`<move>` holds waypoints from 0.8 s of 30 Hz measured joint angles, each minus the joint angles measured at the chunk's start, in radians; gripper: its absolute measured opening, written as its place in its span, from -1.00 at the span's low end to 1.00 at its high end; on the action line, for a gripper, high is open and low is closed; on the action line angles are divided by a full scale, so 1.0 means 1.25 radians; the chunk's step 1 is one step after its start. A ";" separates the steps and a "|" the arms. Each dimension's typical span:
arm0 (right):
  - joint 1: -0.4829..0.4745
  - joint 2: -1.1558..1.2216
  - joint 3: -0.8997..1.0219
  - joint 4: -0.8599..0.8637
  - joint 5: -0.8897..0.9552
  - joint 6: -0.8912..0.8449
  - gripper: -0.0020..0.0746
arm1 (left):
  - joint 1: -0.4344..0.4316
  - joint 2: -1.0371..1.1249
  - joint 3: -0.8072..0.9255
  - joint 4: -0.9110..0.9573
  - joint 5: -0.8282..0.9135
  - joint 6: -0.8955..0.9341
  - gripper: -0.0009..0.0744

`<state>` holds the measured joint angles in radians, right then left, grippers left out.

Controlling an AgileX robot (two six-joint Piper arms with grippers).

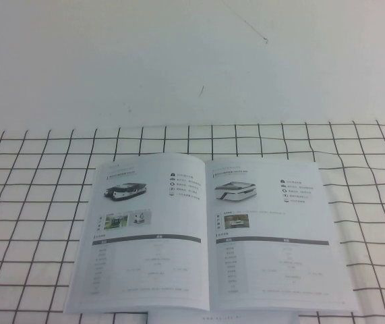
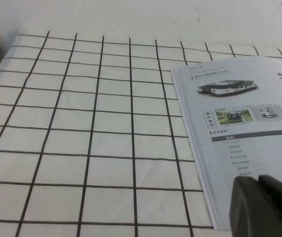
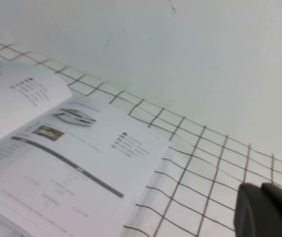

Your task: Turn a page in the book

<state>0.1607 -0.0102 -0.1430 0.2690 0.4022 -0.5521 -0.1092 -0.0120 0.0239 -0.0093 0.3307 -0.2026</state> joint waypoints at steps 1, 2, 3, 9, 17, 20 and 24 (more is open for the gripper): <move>-0.008 -0.001 0.025 -0.004 -0.035 -0.003 -0.95 | 0.000 0.000 0.000 -0.001 0.000 0.000 -0.98; -0.022 -0.002 0.049 -0.003 -0.071 -0.005 -0.95 | 0.000 0.000 0.000 -0.001 0.000 0.000 -0.98; -0.033 -0.002 0.068 -0.003 -0.099 -0.003 -0.95 | 0.000 0.000 0.000 -0.001 0.000 0.000 -0.98; -0.117 -0.002 0.136 0.021 -0.205 -0.005 -0.95 | 0.000 0.000 0.000 -0.001 0.000 -0.002 -0.98; -0.145 -0.002 0.136 0.023 -0.197 -0.014 -0.95 | 0.000 0.000 0.000 -0.001 0.000 0.000 -0.98; -0.145 -0.002 0.136 0.028 -0.199 -0.014 -0.95 | 0.000 0.000 0.000 -0.001 0.000 0.000 -0.98; -0.145 -0.002 0.136 0.019 -0.202 -0.012 -0.95 | 0.000 0.000 0.000 -0.001 0.000 0.000 -0.98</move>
<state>-0.0208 -0.0127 0.0270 0.2930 0.1501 -0.5672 -0.1092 -0.0120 0.0239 -0.0111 0.3307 -0.2029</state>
